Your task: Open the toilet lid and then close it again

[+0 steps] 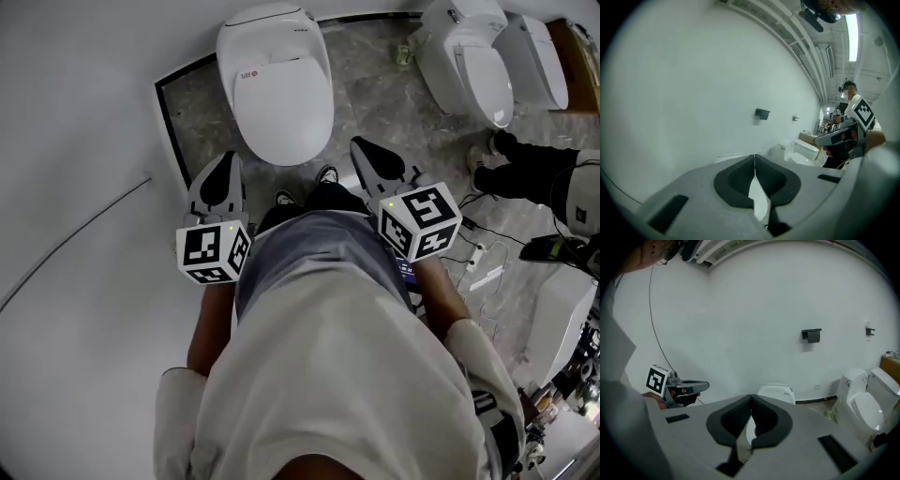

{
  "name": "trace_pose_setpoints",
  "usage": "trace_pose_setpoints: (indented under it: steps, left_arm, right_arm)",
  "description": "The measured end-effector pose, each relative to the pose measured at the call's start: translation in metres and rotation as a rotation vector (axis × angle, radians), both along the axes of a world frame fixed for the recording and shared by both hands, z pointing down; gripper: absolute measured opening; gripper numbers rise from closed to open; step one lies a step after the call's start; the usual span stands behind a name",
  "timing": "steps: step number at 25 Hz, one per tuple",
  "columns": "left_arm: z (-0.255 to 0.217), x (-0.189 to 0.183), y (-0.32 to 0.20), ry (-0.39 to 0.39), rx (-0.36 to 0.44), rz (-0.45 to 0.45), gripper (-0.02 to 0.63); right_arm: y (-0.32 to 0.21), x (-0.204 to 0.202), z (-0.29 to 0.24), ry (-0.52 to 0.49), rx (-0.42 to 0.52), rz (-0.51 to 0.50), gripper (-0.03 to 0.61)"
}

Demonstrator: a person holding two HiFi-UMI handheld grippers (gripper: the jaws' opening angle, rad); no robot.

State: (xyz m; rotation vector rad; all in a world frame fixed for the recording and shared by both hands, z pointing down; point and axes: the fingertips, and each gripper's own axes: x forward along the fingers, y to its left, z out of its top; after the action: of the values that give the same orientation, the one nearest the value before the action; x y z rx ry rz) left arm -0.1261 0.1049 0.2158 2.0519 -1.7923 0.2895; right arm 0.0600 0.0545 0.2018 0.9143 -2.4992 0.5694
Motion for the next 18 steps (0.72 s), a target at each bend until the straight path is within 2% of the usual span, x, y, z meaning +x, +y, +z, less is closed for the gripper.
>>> trace_pose_setpoints:
  steps: [4, 7, 18]
  left_arm:
    - [-0.031, -0.004, 0.005, 0.021, 0.069, -0.026, 0.009]
    - [-0.04, -0.009, 0.013, 0.03, 0.09, -0.037, 0.009]
    - [-0.048, -0.003, 0.033, 0.053, 0.083, -0.01, 0.009]
  right_arm:
    - [0.004, 0.003, -0.015, -0.021, 0.019, -0.008, 0.009]
    - [0.013, 0.001, -0.018, -0.043, 0.01, -0.019, 0.009]
    - [0.044, -0.016, -0.029, -0.019, 0.031, -0.077, 0.009]
